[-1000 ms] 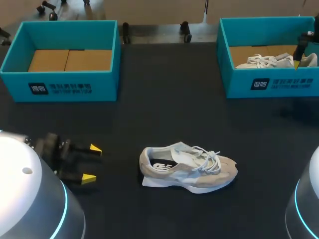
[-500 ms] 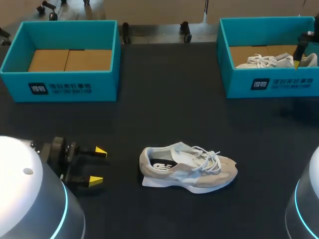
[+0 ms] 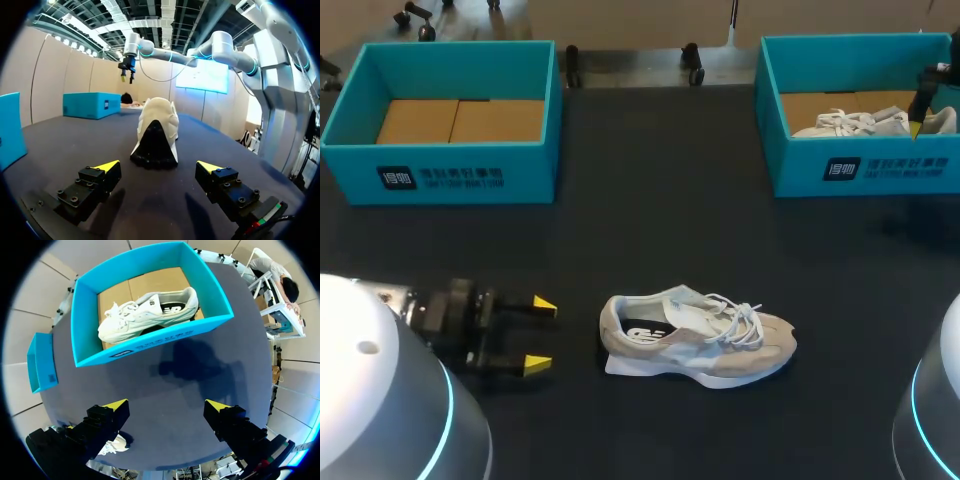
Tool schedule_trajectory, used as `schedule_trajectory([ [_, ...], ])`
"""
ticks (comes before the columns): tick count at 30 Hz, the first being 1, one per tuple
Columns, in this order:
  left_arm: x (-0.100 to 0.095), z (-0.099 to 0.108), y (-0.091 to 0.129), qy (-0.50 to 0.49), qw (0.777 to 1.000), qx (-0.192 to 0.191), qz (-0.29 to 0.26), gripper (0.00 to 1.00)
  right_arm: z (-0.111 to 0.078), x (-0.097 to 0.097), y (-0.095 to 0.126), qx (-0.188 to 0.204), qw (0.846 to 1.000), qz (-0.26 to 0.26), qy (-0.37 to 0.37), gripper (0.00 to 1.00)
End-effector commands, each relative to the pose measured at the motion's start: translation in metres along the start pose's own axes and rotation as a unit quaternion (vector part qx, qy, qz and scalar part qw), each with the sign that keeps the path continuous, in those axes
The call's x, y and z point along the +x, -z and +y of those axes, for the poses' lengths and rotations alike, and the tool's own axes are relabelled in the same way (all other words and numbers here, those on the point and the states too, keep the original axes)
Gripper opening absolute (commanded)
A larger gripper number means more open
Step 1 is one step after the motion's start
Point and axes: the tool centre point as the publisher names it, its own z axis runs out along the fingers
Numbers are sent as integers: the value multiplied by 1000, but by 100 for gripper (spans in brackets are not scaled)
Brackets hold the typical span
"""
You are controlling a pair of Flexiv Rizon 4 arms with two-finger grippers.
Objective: Take the shoe out of the shoebox, open the shoe tongue, remove and reinsert the insole, then place the shoe into the shoebox
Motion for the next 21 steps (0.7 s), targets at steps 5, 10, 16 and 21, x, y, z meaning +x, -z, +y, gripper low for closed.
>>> schedule_trajectory([
  [5, -2, -2, -26, 2, 1000, 12, -8, 100, -1, 0, 0, -1, 1000, 0, -1, 100],
  [10, -2, -2, -26, 2, 1000, 12, -8, 100, -1, 0, 0, -1, 1000, 0, -1, 100],
  [16, -2, -2, -26, 2, 1000, 12, -8, 100, -1, 0, 0, -1, 1000, 0, -1, 100],
  [21, -3, -1, -35, -5, 1000, 16, -3, 100, -1, 0, 0, -1, 1000, 0, -1, 100],
])
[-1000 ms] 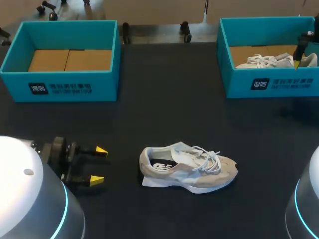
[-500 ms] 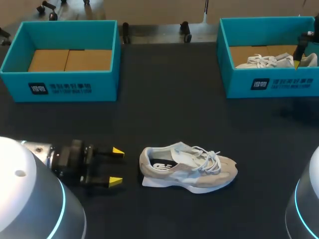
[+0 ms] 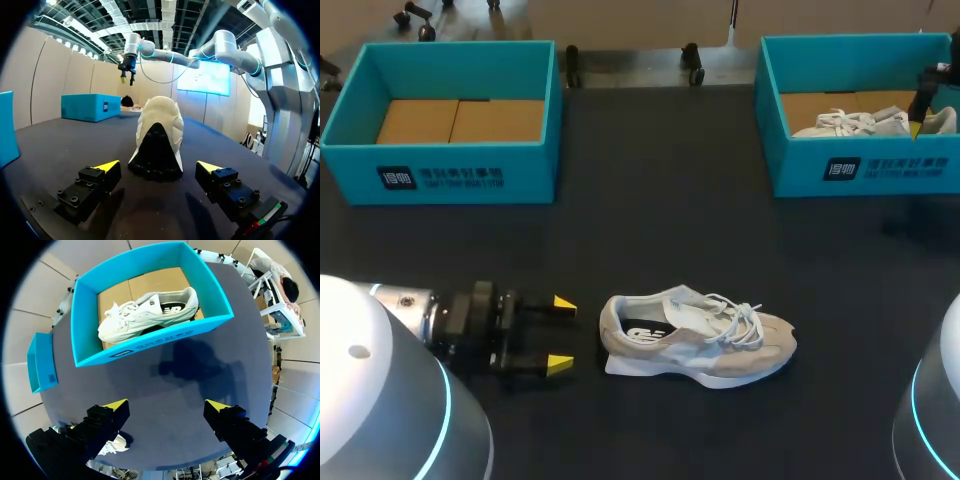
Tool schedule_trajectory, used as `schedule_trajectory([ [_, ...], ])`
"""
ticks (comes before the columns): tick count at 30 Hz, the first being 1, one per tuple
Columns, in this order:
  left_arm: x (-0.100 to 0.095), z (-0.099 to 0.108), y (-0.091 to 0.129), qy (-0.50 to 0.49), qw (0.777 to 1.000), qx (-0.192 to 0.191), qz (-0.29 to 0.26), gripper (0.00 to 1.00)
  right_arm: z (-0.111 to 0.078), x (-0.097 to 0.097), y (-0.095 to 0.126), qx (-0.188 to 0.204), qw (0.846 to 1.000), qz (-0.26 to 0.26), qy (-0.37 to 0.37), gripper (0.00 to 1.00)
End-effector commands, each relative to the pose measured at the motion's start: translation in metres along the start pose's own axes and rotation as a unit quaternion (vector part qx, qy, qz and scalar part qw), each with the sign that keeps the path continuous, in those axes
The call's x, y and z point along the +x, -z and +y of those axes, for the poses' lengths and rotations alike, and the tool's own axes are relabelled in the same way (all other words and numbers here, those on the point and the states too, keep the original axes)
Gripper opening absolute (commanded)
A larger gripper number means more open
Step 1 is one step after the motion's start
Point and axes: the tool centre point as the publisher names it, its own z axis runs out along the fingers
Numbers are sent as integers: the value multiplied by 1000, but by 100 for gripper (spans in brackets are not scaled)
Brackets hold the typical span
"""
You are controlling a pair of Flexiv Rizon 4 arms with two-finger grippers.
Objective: Take the shoe out of the shoebox, open the shoe tongue, remove and reinsert the insole, then place the shoe into the shoebox
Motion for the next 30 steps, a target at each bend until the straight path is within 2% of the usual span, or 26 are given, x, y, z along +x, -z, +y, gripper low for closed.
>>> schedule_trajectory([
  [1, 0, 2, -12, -7, 1000, -1, -1, 100, -1, 0, 0, -1, 1000, 0, -1, 100],
  [8, -4, -1, -28, -14, 1000, -6, -2, 100, -1, 0, 0, -1, 1000, 0, -1, 100],
  [17, -10, -2, -38, -7, 1000, -3, 4, 100, -1, 0, 0, -1, 1000, 0, -1, 100],
  [30, -9, 0, -52, -2, 1000, -4, 14, 100, -1, 0, 0, -1, 1000, 0, -1, 100],
])
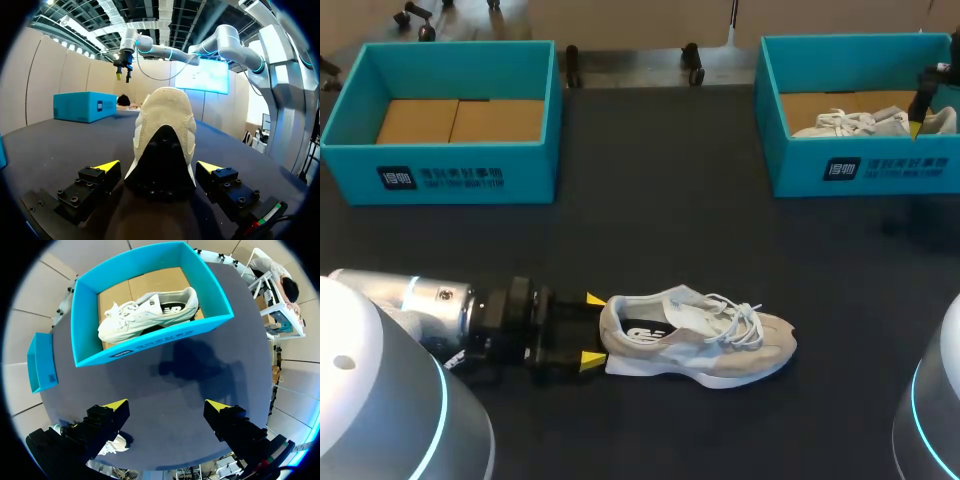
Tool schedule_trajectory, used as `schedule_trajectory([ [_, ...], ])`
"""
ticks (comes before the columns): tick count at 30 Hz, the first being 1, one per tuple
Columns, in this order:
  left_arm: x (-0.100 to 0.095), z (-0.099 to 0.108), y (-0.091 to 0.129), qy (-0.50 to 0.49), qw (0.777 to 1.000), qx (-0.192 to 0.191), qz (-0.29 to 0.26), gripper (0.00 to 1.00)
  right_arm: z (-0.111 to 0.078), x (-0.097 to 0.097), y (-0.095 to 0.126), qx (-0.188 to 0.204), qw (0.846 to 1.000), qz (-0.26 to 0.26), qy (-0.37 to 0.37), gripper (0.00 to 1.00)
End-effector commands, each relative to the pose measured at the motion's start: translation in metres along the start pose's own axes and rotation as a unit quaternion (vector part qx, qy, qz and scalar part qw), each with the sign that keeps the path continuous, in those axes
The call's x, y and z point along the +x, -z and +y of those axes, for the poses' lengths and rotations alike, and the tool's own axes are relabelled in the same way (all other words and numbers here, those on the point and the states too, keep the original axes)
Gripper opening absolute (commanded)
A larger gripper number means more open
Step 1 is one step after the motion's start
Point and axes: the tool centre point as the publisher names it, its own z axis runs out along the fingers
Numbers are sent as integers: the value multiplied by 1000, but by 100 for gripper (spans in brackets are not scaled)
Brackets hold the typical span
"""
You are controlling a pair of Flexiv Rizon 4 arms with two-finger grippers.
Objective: Take the shoe out of the shoebox, open the shoe tongue, remove and reinsert the insole, then place the shoe into the shoebox
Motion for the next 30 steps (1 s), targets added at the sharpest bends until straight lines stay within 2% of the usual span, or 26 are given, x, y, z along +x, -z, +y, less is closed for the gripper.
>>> schedule_trajectory([
  [1, -1, 2, -5, 0, 1000, 2, 2, 100, -1, 0, 0, -1, 1000, 0, -1, 100],
  [30, 9, -4, -29, -3, 1000, -2, 18, 100, -1, 0, 0, -1, 1000, 0, -1, 100],
])
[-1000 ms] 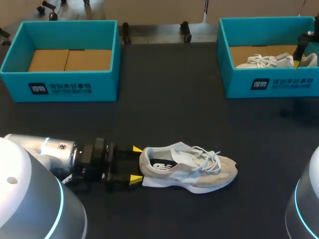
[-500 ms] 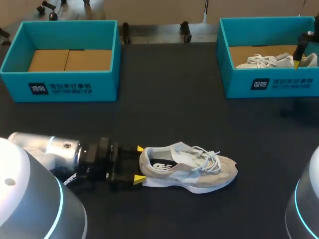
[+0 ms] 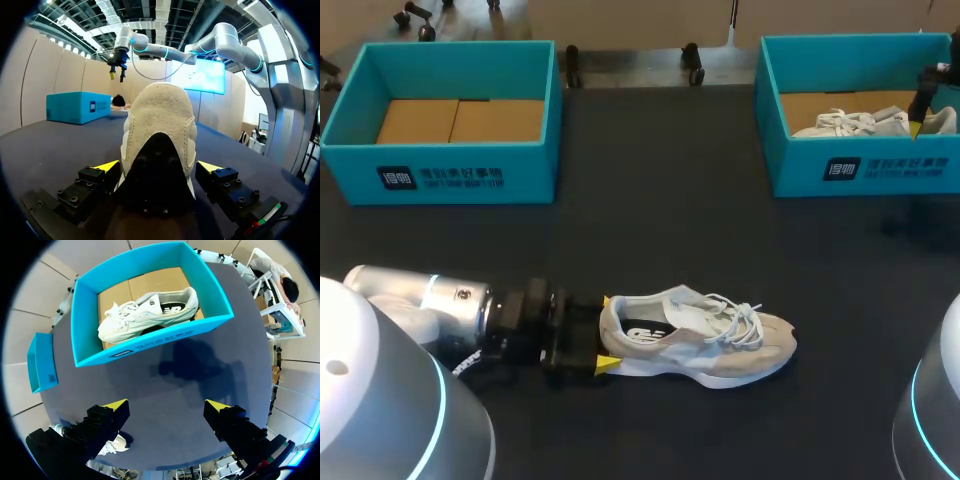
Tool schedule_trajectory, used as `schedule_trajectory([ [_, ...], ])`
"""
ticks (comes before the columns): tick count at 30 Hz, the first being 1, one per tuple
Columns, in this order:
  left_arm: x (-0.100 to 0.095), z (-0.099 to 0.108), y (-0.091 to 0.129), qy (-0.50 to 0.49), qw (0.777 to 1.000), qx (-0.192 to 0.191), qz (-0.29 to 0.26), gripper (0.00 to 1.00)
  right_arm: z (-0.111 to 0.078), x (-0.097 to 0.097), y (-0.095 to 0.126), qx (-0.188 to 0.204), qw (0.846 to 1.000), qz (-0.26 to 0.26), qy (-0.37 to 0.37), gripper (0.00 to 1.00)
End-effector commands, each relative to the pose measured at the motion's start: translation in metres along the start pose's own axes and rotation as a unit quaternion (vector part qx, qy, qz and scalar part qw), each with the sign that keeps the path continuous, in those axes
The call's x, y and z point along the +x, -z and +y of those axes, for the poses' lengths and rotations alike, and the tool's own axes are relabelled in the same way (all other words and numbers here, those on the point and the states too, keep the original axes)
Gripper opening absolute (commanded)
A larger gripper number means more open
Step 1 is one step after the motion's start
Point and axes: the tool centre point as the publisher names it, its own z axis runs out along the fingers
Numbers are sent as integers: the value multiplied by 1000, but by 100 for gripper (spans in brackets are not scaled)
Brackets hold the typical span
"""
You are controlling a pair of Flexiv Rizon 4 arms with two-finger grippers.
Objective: Take the shoe out of the shoebox, open the shoe tongue, remove and reinsert the insole, then place the shoe into the shoebox
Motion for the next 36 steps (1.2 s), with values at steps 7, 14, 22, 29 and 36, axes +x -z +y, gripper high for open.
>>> schedule_trajectory([
  [7, -2, 0, -10, 4, 1000, -1, -5, 100, -1, 0, 0, -1, 1000, 0, -1, 100],
  [14, -4, 1, -13, 5, 1000, -1, -8, 100, -1, 0, 0, -1, 1000, 0, -1, 100],
  [22, -6, 0, -15, 7, 1000, 2, -11, 100, -1, 0, 0, -1, 1000, 0, -1, 100],
  [29, -3, 0, -19, 7, 1000, 0, -14, 100, -1, 0, 0, -1, 1000, 0, -1, 100],
  [36, -2, -1, -22, 5, 1000, -1, -14, 100, -1, 0, 0, -1, 1000, 0, -1, 100],
])
